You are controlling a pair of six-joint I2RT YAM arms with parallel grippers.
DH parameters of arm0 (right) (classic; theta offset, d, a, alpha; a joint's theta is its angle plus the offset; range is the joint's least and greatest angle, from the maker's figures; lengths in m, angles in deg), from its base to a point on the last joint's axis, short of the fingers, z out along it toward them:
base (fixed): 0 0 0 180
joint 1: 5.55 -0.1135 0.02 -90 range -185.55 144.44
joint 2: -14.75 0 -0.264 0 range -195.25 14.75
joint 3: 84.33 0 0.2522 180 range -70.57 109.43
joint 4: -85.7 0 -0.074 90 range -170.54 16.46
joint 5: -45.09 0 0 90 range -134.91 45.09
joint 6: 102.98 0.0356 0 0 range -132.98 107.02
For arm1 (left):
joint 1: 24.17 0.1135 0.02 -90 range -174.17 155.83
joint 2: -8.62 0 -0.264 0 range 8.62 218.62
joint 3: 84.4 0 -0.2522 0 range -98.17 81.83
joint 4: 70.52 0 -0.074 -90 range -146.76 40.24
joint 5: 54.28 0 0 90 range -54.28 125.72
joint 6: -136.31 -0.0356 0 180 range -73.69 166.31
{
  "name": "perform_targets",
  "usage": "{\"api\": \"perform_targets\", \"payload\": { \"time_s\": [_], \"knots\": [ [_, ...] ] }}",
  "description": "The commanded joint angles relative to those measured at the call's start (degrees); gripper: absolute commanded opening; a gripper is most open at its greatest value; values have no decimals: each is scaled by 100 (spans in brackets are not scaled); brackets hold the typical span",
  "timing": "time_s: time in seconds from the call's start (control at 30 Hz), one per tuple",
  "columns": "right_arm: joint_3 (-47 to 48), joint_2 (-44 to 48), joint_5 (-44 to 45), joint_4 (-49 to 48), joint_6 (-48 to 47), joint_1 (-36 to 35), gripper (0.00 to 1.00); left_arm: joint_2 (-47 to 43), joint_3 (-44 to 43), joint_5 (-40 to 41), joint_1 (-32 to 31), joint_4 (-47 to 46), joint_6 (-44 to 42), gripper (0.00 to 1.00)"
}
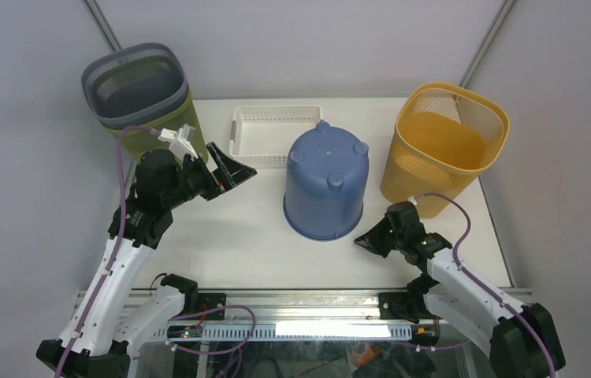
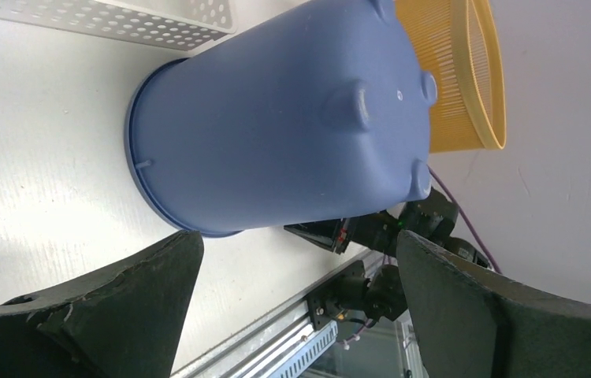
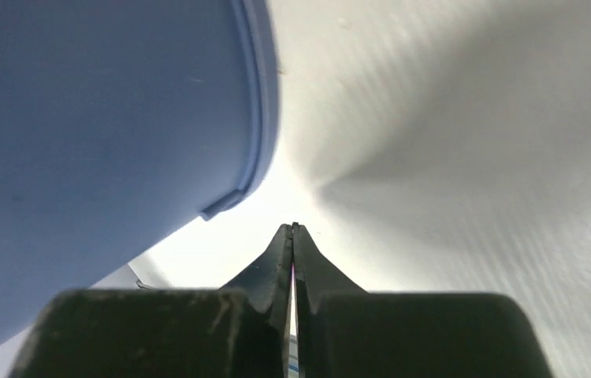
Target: Turn the large container upside down
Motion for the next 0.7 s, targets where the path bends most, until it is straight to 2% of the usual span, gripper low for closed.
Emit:
{"api": "perform_targets", "payload": {
  "time_s": [0.0,0.13,0.23,0.3,0.5,0.67],
  "knots": [
    [716,-593,-208,-725,-782,-76,5,24,20,-194,27,-459,43,99],
    [1435,-972,333,183,-1507,-226,17,75,-77,-223,29,-524,-42,99],
    [1858,-723,1154,768,-1906,-208,39,91,-267,-183,31,-513,-182,99],
    [2114,-617,1598,1088,-2108,-112,46,132,-461,-136,25,-485,-286,99],
    [2699,-1077,2542,1332,-2027,42,47,339,-789,-28,19,-452,-473,99],
    [2774,-1551,2558,280,-1806,-13,46,390,-935,-12,15,-460,-532,99]
  ]
}}
